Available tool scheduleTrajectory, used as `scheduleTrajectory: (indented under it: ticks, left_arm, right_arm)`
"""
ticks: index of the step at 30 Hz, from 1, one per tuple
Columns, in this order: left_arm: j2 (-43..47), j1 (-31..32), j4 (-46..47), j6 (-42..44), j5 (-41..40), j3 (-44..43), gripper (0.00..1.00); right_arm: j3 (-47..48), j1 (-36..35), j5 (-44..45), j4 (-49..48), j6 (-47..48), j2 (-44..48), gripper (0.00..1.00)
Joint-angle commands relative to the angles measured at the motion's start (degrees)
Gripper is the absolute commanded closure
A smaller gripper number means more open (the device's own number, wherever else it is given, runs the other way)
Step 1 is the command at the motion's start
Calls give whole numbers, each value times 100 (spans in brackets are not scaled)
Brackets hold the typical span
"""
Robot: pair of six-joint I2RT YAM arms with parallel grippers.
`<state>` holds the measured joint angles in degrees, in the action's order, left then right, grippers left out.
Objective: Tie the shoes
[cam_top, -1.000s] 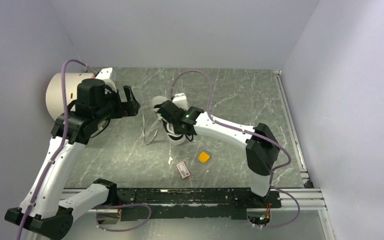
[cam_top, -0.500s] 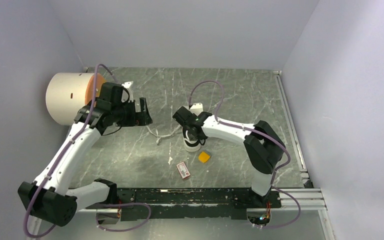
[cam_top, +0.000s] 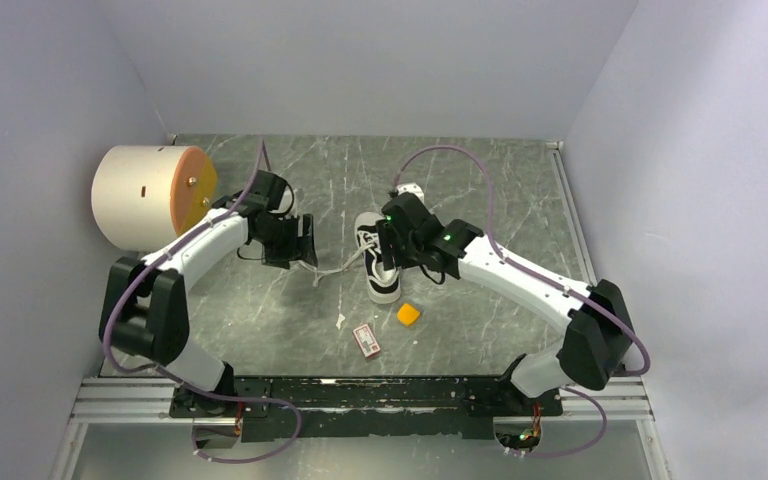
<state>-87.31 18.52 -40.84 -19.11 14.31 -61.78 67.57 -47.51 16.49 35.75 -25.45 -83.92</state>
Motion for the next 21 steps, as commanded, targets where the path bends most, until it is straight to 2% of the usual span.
scheduleTrajectory:
  ticks: [1, 7, 14, 17, 20, 21]
  left_arm:
    - [-402, -15, 700, -222, -222, -23, 25]
    - [-1062, -15, 1056, -398, -431, 94, 30]
    - [-1704, -7, 1384, -473, -613, 142, 45]
    - [-1823, -7, 1466, -417, -560, 186, 67]
    - [-1568, -7, 1403, -344, -550, 88, 93]
    - [-1396, -7, 1316, -324, -542, 16, 95]
  right_arm:
    - [-393, 57, -287, -117, 41, 278, 35]
    - [-709, 57, -301, -141, -102, 654, 35]
    - [-605, 60, -125, -107, -13, 693, 36]
    - [-568, 59, -112, -190, 25, 662, 36]
    - [-466, 57, -184, -298, 80, 629, 36]
    - [-449, 70, -244, -380, 108, 624, 35]
